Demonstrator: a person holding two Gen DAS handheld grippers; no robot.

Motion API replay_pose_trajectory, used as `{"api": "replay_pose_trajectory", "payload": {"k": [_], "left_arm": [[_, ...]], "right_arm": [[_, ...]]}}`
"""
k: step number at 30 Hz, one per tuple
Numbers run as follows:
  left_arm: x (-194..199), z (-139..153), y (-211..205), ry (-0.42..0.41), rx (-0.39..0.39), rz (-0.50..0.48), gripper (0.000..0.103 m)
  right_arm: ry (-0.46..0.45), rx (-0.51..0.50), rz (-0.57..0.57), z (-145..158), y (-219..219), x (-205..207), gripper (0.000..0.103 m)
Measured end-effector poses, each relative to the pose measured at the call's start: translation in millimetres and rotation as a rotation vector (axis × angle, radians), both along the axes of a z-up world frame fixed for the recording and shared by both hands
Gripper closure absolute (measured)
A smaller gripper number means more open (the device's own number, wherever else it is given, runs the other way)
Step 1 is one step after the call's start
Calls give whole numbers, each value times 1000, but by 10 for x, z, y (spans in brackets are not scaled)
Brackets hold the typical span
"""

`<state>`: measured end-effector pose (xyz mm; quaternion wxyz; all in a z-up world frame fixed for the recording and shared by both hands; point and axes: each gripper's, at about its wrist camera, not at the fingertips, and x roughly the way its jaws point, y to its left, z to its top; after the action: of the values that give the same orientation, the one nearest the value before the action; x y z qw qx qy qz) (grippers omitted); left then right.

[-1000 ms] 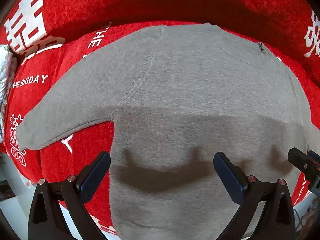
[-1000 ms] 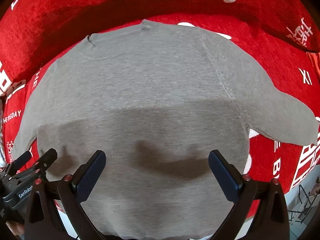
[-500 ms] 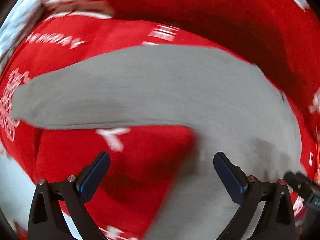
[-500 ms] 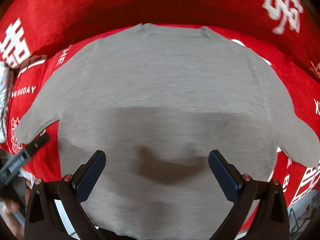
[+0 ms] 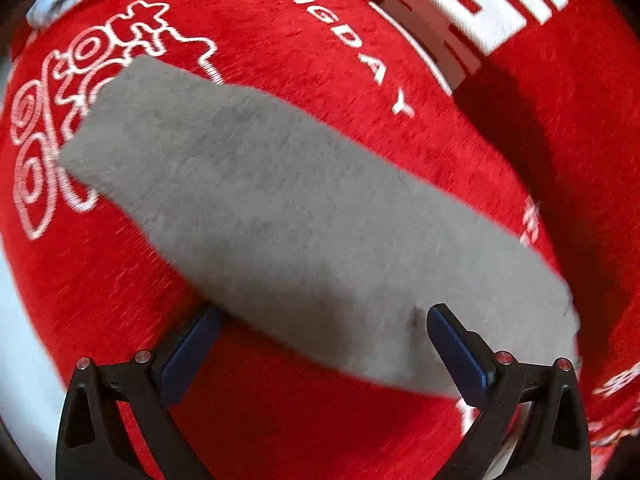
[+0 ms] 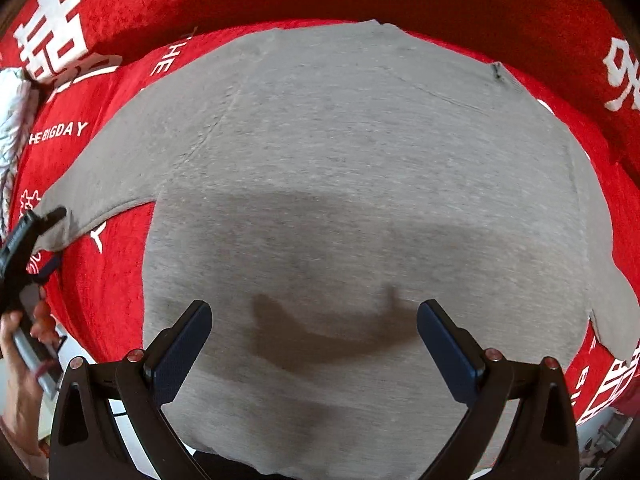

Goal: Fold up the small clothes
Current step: 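Grasp the grey sleeve with the left tool and fold it across the body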

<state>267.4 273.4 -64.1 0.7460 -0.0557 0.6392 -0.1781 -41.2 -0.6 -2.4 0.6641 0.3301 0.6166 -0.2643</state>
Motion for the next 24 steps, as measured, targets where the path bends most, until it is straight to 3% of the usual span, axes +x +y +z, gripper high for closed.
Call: {"api": "replay_pose_trajectory", "payload": {"k": [2,4,5,7,8,10,15,20,24], "left_arm": [[46,-18,10,-3,-44,7,2],[74,-50,-72,5,-48,6,31],[86,-57,-66,-8,-27,7,40],[116,-39,-48,-6,-62,14,84],[141,-40,-6,10,-108,19,91],[159,-6,42,26,-161,15,93],[44,395,-162,-59,-237,-123,96],[-268,973,-770,-120,-402,-347,96],[-787,1306,-1445,-127,-505,-544,96]], "right_arm": [[1,2,2,-10,8,43,1],[-2,8,6,4,28,51,1],[-7,16,10,9,41,64,1],[-28,24,13,34,73,77,1],[-41,29,9,34,89,99,1],[-58,37,-5,59,109,64,1],[-91,41,-60,83,107,-94,1],[-115,39,-132,132,-25,-402,1],[-136,23,-183,187,-246,-715,1]]}}
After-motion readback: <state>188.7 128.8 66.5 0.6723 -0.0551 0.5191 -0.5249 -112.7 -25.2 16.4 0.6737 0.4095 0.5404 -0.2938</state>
